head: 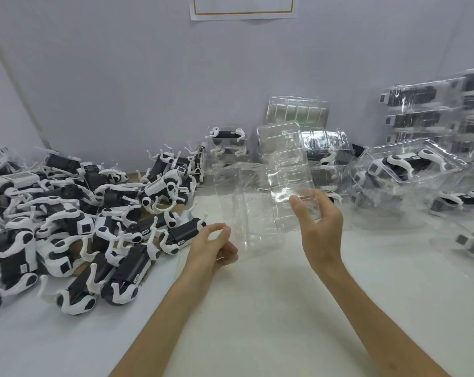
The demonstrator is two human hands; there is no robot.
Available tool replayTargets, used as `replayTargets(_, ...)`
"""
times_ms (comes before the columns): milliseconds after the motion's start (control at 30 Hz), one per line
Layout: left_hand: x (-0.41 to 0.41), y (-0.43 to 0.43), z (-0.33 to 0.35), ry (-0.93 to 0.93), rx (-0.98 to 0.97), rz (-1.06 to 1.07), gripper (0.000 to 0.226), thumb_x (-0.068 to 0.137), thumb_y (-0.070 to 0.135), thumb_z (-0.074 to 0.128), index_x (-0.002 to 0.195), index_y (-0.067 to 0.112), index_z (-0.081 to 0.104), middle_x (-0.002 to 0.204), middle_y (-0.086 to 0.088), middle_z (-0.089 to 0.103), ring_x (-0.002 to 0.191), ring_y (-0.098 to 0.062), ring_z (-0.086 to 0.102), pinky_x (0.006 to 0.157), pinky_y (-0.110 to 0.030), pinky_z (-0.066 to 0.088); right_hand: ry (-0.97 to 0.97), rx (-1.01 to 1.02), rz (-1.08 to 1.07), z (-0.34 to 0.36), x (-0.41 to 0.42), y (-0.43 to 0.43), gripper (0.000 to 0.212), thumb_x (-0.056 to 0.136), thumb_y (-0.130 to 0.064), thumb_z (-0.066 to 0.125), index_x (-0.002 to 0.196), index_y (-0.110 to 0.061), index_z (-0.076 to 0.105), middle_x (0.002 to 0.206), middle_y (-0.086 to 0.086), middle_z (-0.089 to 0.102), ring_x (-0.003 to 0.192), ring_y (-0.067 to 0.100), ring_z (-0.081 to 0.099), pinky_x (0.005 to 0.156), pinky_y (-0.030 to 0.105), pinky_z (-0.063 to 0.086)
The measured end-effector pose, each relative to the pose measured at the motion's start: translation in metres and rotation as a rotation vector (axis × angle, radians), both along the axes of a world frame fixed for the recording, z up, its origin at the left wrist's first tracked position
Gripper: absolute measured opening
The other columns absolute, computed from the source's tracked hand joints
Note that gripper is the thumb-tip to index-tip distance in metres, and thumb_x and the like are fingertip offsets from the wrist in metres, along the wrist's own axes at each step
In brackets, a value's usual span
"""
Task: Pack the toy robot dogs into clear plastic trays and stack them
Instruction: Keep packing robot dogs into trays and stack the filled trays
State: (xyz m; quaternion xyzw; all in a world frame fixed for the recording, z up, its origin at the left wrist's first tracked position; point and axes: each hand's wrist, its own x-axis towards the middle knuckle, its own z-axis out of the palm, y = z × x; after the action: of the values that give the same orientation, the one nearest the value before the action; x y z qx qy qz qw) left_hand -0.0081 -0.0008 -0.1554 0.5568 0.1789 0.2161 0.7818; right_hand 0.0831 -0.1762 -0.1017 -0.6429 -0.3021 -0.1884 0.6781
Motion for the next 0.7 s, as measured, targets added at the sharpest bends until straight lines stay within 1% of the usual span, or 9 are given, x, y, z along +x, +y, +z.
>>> replayTargets(133, -0.002, -0.003, 0.001, 0.039, 0.042, -0.079, 0.021, 0.097, 0.024, 0.061, 0.112, 0.009, 0.066, 0.062, -0.003, 0.057, 0.052, -0.014, 0.053, 0.052, -0.023, 0.048, -0.066, -0.005, -0.065, -0.001, 0.0, -0.001, 0.004, 0.091, -0.029, 0.063, 0.089, -0.026, 0.066, 0.085, -0.016, 0.067, 0.088, 0.006, 0.063, 0.082, 0.017, 0.045)
replayTargets(200, -0.003, -0.004, 0.002, 0.054, 0.036, -0.084, 0.018, 0.101, 0.018, 0.055, 0.106, 0.009, 0.069, 0.06, 0.001, 0.052, 0.049, -0.01, 0.047, 0.048, -0.019, 0.043, -0.132, -0.05, -0.125, 0.001, -0.003, -0.002, 0.015, 0.091, -0.033, 0.062, 0.092, -0.019, 0.068, 0.09, -0.01, 0.068, 0.092, 0.008, 0.062, 0.089, 0.027, 0.045)
replayTargets(333, -0.001, -0.002, 0.008, 0.113, -0.13, -0.072, 0.02, 0.098, 0.012, 0.051, 0.095, 0.011, 0.071, 0.055, 0.006, 0.042, 0.041, -0.004, 0.033, 0.04, -0.015, 0.023, -0.395, -0.116, -0.24, 0.023, -0.006, -0.002, 0.029, 0.091, -0.034, 0.059, 0.098, -0.008, 0.069, 0.098, -0.004, 0.063, 0.098, 0.015, 0.058, 0.094, 0.038, 0.043)
replayTargets(367, -0.002, 0.0, 0.009, 0.14, -0.138, -0.084, 0.019, 0.097, 0.012, 0.051, 0.095, 0.01, 0.07, 0.054, 0.005, 0.04, 0.04, -0.004, 0.031, 0.041, -0.016, 0.019, -0.437, -0.113, -0.236, 0.034, -0.005, -0.001, 0.029, 0.091, -0.032, 0.059, 0.098, -0.006, 0.07, 0.098, -0.002, 0.064, 0.099, 0.015, 0.057, 0.094, 0.037, 0.044)
replayTargets(433, -0.006, 0.005, 0.01, 0.189, -0.144, -0.182, 0.02, 0.097, 0.01, 0.049, 0.098, 0.007, 0.069, 0.053, 0.006, 0.038, 0.04, -0.004, 0.029, 0.042, -0.018, 0.014, -0.481, -0.108, -0.234, 0.06, -0.001, 0.005, 0.024, 0.092, -0.026, 0.063, 0.097, -0.003, 0.07, 0.097, 0.004, 0.066, 0.097, 0.014, 0.056, 0.091, 0.024, 0.043)
replayTargets(533, -0.016, 0.009, 0.012, 0.259, -0.15, -0.443, 0.021, 0.097, 0.014, 0.052, 0.102, 0.008, 0.071, 0.055, 0.007, 0.033, 0.043, -0.004, 0.026, 0.038, -0.014, 0.021, -0.395, -0.199, -0.091, 0.103, 0.011, 0.023, 0.021, 0.093, -0.024, 0.068, 0.101, -0.005, 0.07, 0.098, 0.004, 0.069, 0.092, 0.014, 0.06, 0.085, 0.014, 0.042)
replayTargets(600, -0.02, 0.009, 0.013, 0.295, -0.027, -0.598, 0.021, 0.096, 0.023, 0.057, 0.098, 0.012, 0.075, 0.055, 0.008, 0.031, 0.046, -0.006, 0.025, 0.04, -0.016, 0.026, -0.283, -0.434, 0.06, 0.123, 0.028, 0.043, 0.025, 0.093, -0.03, 0.068, 0.103, -0.007, 0.071, 0.096, 0.002, 0.07, 0.083, 0.008, 0.062, 0.075, 0.011, 0.044)
replayTargets(633, -0.021, 0.007, 0.013, 0.297, 0.028, -0.656, 0.022, 0.095, 0.026, 0.059, 0.097, 0.012, 0.076, 0.056, 0.007, 0.03, 0.047, -0.008, 0.023, 0.041, -0.017, 0.028, -0.235, -0.566, 0.114, 0.127, 0.037, 0.054, 0.028, 0.093, -0.031, 0.068, 0.104, -0.006, 0.07, 0.089, 0.001, 0.069, 0.072, 0.004, 0.06, 0.065, 0.01, 0.044)
replayTargets(700, -0.021, 0.004, 0.014, 0.3, 0.113, -0.726, 0.026, 0.09, 0.033, 0.06, 0.096, 0.012, 0.076, 0.057, 0.005, 0.027, 0.053, -0.013, 0.014, 0.048, -0.02, 0.025, -0.193, -0.796, 0.153, 0.123, 0.052, 0.078, 0.03, 0.092, -0.034, 0.068, 0.097, -0.004, 0.069, 0.075, -0.001, 0.06, 0.054, 0.006, 0.048, 0.05, 0.012, 0.038)
